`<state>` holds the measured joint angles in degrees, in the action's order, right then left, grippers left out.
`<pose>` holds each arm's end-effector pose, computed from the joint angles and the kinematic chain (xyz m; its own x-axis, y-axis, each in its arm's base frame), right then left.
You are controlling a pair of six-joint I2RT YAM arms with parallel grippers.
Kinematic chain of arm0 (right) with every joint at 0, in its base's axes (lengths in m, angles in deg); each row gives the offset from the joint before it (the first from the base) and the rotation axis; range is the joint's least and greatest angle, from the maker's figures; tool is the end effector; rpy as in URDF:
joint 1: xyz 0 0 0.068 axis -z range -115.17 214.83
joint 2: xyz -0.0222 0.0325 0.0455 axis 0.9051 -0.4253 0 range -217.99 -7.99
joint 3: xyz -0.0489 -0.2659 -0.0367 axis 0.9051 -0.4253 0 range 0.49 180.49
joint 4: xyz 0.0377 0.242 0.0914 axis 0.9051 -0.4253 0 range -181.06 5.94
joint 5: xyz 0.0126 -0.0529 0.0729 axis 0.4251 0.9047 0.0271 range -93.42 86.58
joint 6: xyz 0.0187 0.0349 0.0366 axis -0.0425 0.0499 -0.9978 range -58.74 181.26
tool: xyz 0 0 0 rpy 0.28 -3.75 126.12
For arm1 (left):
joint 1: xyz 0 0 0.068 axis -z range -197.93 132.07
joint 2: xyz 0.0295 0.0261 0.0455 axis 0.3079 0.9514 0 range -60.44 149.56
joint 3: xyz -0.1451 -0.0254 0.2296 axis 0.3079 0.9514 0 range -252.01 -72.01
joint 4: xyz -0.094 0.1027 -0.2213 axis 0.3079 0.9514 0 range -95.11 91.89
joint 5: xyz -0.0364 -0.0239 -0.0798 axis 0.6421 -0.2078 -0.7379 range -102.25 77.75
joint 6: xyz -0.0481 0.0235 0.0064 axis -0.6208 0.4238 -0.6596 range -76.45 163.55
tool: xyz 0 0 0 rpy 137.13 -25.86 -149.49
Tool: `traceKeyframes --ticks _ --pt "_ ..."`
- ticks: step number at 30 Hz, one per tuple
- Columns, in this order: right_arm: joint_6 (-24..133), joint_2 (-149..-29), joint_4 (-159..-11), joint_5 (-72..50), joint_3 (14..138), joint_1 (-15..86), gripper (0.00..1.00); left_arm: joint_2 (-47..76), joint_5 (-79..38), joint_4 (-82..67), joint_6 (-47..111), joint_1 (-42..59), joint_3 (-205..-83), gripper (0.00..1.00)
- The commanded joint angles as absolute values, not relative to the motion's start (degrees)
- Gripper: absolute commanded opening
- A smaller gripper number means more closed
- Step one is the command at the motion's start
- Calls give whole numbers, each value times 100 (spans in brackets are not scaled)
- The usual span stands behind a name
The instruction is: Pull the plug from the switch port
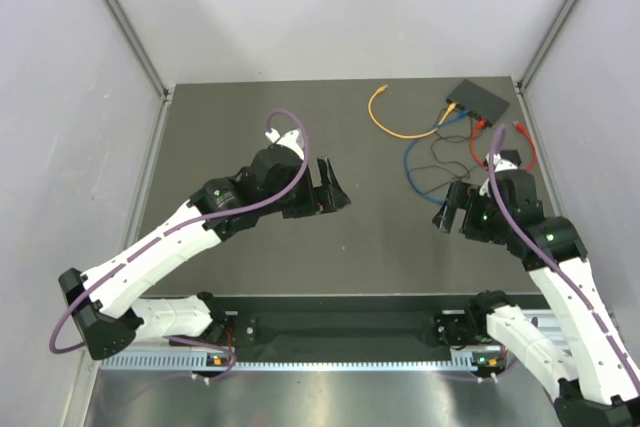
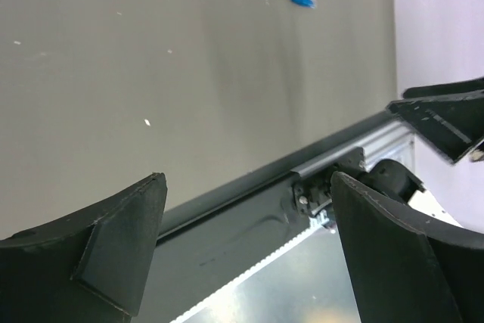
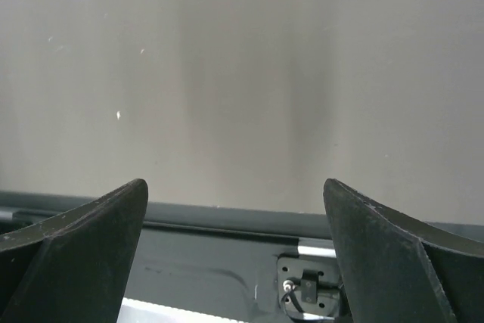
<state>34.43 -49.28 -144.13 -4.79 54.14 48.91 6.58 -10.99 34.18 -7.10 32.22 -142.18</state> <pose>0.1169 0.0343 0.3176 -0.7656 0.2507 -0.5925 0.0625 0.9456 0.3194 0.1586 -0.1890 0.3653 -0.8244 -0.2188 -0.5220 0.1873 0.7649 -0.6164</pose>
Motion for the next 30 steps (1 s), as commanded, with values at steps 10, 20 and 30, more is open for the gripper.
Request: traceKeyframes --ticks 10,20,30 --pt "3033 -7265 -12740 1009 7211 5402 98 653 -847 4129 91 3147 -14697 95" --pt "2531 -10016 -12036 1494 8626 5841 75 724 -2103 4359 830 1874 -14830 93" --pt "2619 -12407 -12053 1520 10595 5868 61 837 -2534 4218 1269 1574 -14680 89"
